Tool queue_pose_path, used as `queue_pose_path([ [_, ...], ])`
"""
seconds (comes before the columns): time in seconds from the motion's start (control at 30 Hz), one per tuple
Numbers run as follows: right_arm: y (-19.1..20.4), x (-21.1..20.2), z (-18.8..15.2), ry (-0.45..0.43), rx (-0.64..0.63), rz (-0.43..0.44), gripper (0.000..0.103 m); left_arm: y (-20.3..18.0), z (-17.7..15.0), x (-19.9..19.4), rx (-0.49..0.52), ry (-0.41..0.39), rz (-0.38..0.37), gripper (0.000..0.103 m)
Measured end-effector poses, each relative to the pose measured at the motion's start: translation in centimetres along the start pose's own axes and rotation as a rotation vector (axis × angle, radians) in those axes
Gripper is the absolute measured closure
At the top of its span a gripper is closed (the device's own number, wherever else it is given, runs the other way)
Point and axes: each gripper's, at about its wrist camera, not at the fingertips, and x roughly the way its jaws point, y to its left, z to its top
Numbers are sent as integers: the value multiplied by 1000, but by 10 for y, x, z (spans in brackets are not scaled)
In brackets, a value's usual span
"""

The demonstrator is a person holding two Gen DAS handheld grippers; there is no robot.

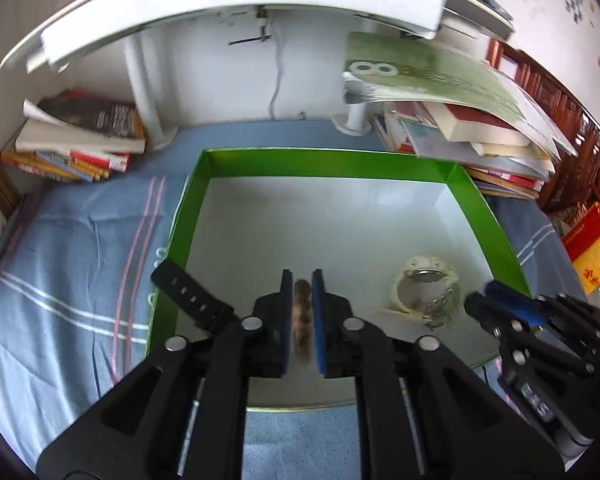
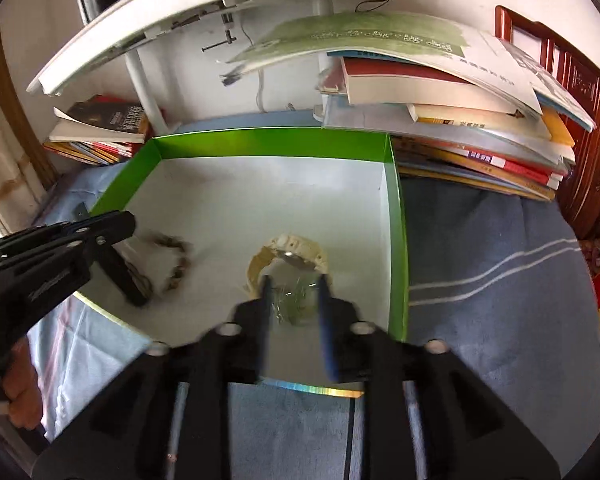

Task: Organize jewelry
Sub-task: 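Carry the bracelet and charm into the green box and open both grippers, then move both tools back over the remaining bracelets and bangle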

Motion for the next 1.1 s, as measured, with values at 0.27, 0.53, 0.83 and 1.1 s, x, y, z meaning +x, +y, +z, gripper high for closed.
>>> queue_pose_path([
  [0.27,-11,-63,-64,-42,-10,16,65,17,-78,-66,23,-42,182,45],
  [0.53,-15,-66,-141,76,38,20,65,10,-184,-100,-11,25,232,39],
  [0.83,18,-50,-134,87,-12,6,65,-9,-207,-107,97,17,183,33],
  [1.1,62,-18,-112,115,-123,10,62,1,-214,-103,83,45,178,33],
])
